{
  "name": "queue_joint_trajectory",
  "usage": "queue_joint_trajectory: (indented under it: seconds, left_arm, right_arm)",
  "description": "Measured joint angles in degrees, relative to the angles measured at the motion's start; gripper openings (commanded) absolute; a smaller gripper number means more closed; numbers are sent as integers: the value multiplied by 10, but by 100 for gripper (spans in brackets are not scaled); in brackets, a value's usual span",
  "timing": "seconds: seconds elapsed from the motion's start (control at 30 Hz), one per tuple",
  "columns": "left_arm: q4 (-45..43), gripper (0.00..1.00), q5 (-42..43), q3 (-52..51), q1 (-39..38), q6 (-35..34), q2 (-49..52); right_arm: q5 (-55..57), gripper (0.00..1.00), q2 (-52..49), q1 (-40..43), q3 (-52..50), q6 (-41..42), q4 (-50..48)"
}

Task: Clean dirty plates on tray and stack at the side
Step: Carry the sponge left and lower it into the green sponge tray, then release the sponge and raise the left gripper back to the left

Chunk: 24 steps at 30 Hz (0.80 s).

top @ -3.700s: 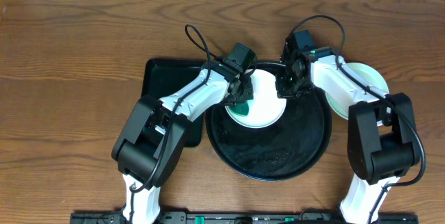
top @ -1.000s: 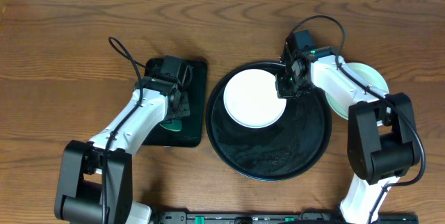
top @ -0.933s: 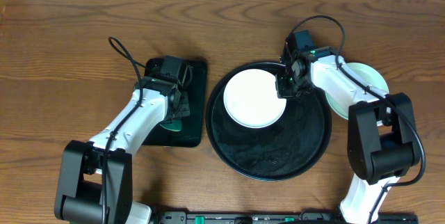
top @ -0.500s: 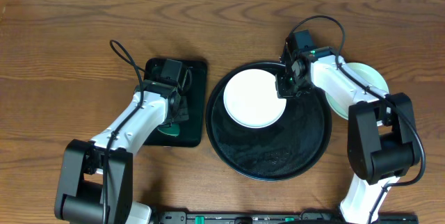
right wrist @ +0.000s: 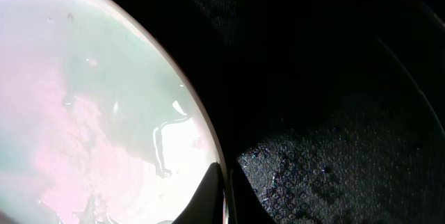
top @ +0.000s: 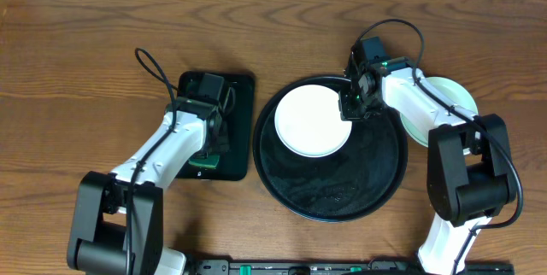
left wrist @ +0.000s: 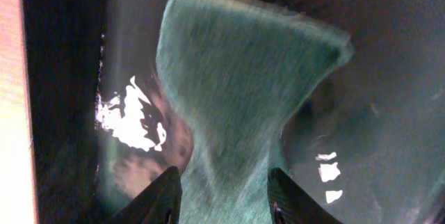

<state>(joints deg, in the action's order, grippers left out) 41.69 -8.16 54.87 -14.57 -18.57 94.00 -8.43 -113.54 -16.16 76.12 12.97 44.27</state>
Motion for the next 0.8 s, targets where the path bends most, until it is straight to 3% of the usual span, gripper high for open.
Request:
queue_joint_trajectory:
  seconds: [0.17, 0.37, 0.53, 0.8]
  left_arm:
    - [59, 44, -1, 76, 2, 7, -16]
    - [54, 58, -3, 164, 40, 12, -83]
    - [63, 86, -16, 174, 118, 15, -115]
    - [92, 87, -26, 174, 208, 13, -114]
  right_arm:
    - [0, 2, 0, 0, 0, 0, 0]
    - [-1, 4, 0, 0, 0, 0, 0]
    - [0, 8, 0, -3, 0, 0, 0]
    - [-11, 26, 0, -9, 0, -1, 0]
